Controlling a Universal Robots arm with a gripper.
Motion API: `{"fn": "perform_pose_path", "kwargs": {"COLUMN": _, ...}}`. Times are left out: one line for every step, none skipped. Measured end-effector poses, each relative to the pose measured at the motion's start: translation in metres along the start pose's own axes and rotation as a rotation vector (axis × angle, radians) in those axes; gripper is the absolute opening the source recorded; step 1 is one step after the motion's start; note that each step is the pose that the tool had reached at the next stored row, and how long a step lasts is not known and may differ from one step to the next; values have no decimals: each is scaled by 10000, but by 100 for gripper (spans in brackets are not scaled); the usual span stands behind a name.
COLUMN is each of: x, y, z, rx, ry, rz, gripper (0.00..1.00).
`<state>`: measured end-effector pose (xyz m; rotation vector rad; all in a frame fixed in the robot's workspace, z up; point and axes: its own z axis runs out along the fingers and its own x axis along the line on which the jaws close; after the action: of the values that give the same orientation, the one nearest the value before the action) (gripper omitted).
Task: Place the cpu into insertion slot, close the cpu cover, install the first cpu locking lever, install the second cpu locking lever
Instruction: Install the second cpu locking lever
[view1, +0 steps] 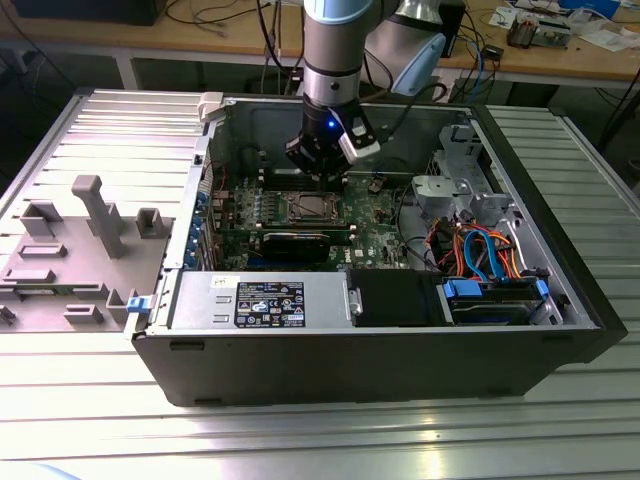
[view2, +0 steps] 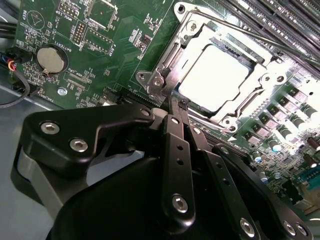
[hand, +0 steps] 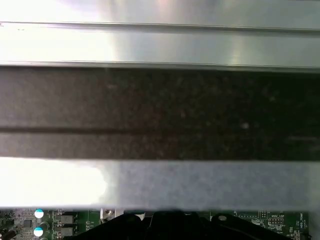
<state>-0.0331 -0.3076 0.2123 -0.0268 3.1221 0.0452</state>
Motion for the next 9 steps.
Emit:
{"fn": "perform_pose_path", "kwargs": {"x": 0, "y": 0, "z": 0, "rx": 0, "ry": 0, "rz": 1, "gripper": 11}}
{"fn": "perform_pose_path", "kwargs": {"x": 0, "y": -1, "z": -1, "rx": 0, "ry": 0, "rz": -1, "gripper": 11}}
{"fn": "perform_pose_path", "kwargs": {"x": 0, "y": -1, "z": -5, "rx": 2, "ry": 1, "rz": -2, "gripper": 11}}
{"fn": "perform_pose_path", "kwargs": {"x": 0, "y": -1, "z": -17, "rx": 2, "ry": 1, "rz": -1, "gripper": 11}}
{"fn": "perform_pose_path", "kwargs": {"x": -1, "y": 0, "z": -39, "rx": 1, "ry": 0, "rz": -1, "gripper": 11}}
{"fn": "perform_pose_path", "kwargs": {"x": -2, "y": 1, "z": -63, "rx": 8, "ry": 0, "rz": -2, "gripper": 11}}
{"fn": "perform_pose_path", "kwargs": {"x": -2, "y": 1, "z": -80, "rx": 12, "ry": 1, "rz": -3, "gripper": 11}}
{"fn": "perform_pose_path", "kwargs": {"x": -2, "y": 2, "z": -95, "rx": 14, "ry": 1, "rz": -3, "gripper": 11}}
{"fn": "perform_pose_path", "kwargs": {"x": -3, "y": 2, "z": -109, "rx": 15, "ry": 0, "rz": -2, "gripper": 11}}
